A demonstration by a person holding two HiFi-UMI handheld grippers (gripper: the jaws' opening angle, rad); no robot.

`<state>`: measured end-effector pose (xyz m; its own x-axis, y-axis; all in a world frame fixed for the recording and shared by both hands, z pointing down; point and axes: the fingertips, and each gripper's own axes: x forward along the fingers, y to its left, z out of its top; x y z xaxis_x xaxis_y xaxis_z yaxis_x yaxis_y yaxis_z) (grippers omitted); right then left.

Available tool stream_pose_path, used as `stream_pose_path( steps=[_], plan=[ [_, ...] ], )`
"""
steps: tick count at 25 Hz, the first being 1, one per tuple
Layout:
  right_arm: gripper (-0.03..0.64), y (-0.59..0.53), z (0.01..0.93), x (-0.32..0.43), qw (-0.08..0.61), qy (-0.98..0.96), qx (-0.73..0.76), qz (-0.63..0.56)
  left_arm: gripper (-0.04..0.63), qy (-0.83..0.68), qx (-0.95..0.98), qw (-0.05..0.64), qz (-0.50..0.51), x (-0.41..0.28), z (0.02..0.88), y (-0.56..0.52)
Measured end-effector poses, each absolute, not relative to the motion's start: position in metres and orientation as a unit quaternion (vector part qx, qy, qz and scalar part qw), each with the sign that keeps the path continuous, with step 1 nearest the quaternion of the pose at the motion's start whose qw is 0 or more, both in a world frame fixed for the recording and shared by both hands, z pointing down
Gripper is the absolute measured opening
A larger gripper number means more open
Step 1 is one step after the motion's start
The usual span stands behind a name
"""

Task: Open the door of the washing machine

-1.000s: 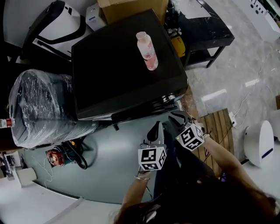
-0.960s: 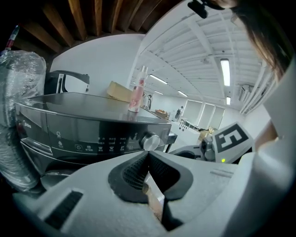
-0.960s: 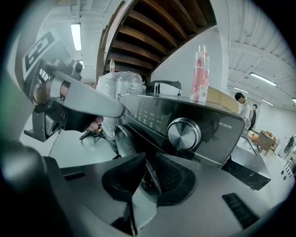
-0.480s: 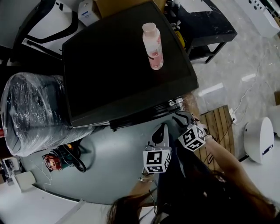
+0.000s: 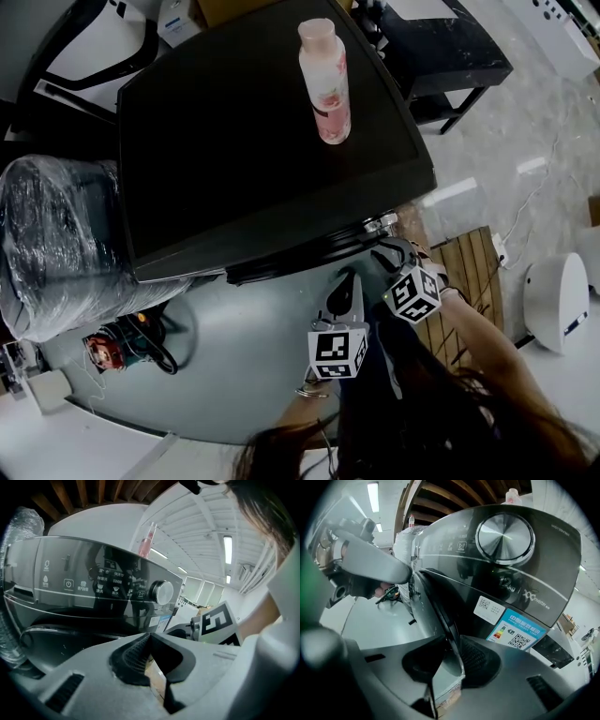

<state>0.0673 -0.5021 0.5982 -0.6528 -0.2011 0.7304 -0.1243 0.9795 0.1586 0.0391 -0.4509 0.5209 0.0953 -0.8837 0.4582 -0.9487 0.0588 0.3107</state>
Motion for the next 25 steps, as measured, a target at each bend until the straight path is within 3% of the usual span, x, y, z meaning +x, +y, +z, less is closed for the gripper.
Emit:
stream_pose_path(
  steps=[25],
  plan=[
    [0.095, -0.498, 0.631, 0.063, 0.388, -0.913, 0.039, -0.121, 0.012, -0.725, 0.615, 0.307, 0.039, 0.047, 0.571, -0.425]
  ],
)
